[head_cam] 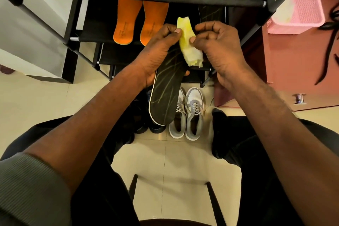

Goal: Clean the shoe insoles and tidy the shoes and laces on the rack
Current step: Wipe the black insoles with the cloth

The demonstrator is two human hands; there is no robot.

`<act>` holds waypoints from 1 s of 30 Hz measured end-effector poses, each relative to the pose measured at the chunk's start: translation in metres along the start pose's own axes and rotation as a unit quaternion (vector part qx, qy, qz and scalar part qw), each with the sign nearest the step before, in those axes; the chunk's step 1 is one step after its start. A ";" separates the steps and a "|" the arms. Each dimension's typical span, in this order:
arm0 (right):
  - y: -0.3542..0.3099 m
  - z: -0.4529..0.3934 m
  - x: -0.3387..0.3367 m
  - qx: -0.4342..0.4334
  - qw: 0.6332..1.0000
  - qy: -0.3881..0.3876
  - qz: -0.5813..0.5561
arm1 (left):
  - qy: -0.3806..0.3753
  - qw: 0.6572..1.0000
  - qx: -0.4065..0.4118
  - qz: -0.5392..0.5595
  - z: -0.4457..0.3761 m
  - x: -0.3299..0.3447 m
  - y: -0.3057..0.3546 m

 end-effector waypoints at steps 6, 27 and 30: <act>0.002 0.000 -0.005 0.056 0.995 0.016 -0.078 | -0.018 0.998 -0.035 -0.048 0.002 0.001 -0.003; 0.002 -0.005 -0.006 0.074 0.992 0.027 -0.097 | -0.008 0.995 -0.050 -0.082 -0.003 -0.014 0.000; 0.004 -0.004 -0.006 0.073 0.997 0.019 0.023 | -0.006 0.994 -0.053 -0.100 -0.002 -0.015 0.003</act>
Point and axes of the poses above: each hand's wrist, its own z-axis away from the middle knuckle, its own x-axis out of the palm, y = z × x, the point moved 2 cm from there along -z, towards the middle knuckle, and after that the axes turned 3 degrees about y, right-handed, at the moved point
